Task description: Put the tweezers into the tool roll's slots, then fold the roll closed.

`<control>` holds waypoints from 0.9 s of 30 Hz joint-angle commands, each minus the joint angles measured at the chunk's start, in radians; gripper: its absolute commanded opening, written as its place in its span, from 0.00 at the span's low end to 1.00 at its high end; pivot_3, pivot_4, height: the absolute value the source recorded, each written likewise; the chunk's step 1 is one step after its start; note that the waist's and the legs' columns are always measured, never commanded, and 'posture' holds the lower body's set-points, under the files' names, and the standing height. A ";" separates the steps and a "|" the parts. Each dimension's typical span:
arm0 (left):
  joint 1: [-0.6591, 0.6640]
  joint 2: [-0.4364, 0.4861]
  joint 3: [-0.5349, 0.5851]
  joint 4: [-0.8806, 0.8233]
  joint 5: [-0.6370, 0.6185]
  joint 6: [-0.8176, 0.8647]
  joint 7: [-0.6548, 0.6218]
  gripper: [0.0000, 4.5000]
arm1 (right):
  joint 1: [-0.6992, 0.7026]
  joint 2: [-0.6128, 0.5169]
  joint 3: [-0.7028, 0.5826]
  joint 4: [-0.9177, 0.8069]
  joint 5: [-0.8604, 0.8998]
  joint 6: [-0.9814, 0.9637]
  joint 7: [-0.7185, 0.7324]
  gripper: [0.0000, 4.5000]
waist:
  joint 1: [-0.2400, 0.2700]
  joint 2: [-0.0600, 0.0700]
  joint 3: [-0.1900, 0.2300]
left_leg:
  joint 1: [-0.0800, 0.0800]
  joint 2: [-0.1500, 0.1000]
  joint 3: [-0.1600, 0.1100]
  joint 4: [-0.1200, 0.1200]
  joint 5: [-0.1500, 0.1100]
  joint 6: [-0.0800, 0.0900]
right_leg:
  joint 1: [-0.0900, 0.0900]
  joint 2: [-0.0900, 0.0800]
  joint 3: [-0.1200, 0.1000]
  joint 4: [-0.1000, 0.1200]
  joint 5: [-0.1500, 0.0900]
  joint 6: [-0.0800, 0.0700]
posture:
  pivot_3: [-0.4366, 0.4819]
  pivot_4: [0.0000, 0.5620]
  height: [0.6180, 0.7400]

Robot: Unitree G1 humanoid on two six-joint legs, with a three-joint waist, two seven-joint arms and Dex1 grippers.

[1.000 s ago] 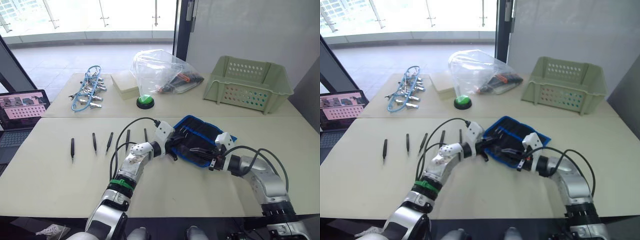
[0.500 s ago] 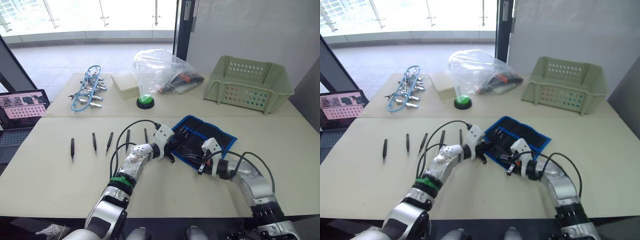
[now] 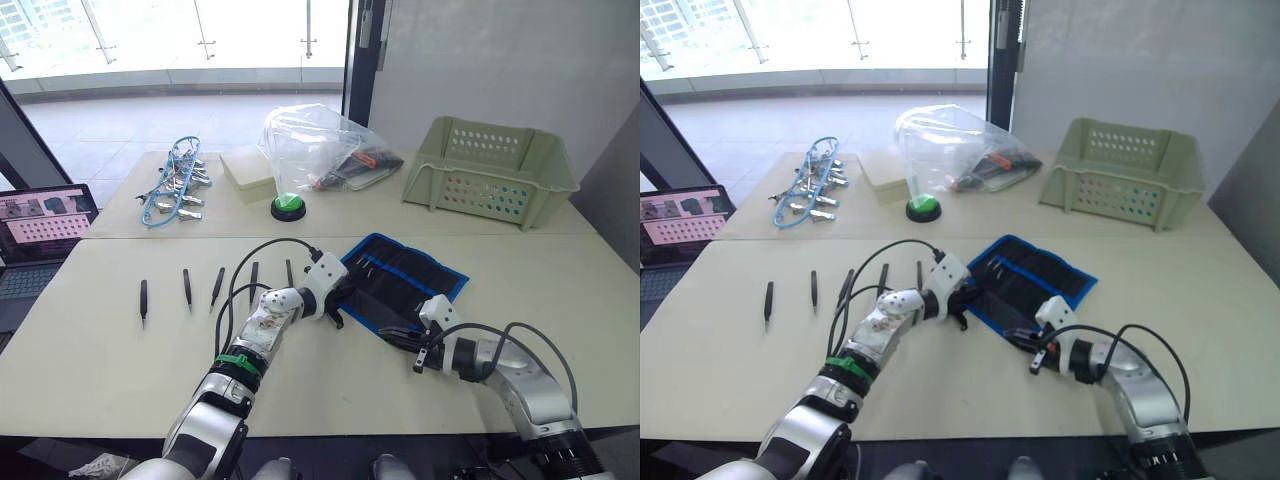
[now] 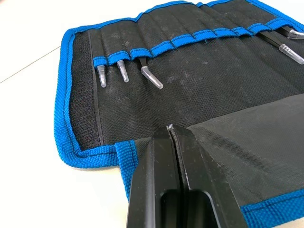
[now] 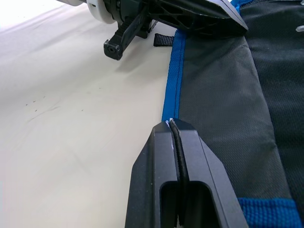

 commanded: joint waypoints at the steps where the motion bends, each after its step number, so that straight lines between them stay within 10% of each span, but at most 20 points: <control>1: 0.016 0.026 -0.008 0.028 0.028 0.016 0.008 0.00 | 0.050 -0.023 -0.001 0.008 0.019 0.041 0.029 0.00 | 0.000 0.000 0.000 | 0.000 0.000 0.000 0.000 0.000 0.000 | 0.000 0.000 0.000 0.000 0.000 0.000 | 0.48 0.27 1.00; 20: 0.026 0.183 0.198 -0.456 -0.187 0.175 -0.044 0.00 | -0.248 -0.098 -0.288 0.048 0.294 0.282 -0.022 0.00 | -0.005 -0.001 0.000 | -0.011 0.000 -0.001 0.001 0.003 -0.005 | -0.009 0.000 0.000 0.000 0.001 -0.001 | 0.48 0.27 1.00; 27: 0.259 0.332 0.348 -0.704 -0.248 0.262 -0.019 0.55 | -0.320 -0.176 -0.294 0.163 0.250 0.220 0.046 0.57 | -0.019 0.000 0.000 | -0.011 0.001 0.000 -0.001 0.003 -0.005 | -0.011 0.000 0.000 0.000 0.001 -0.001 | 0.48 0.27 1.00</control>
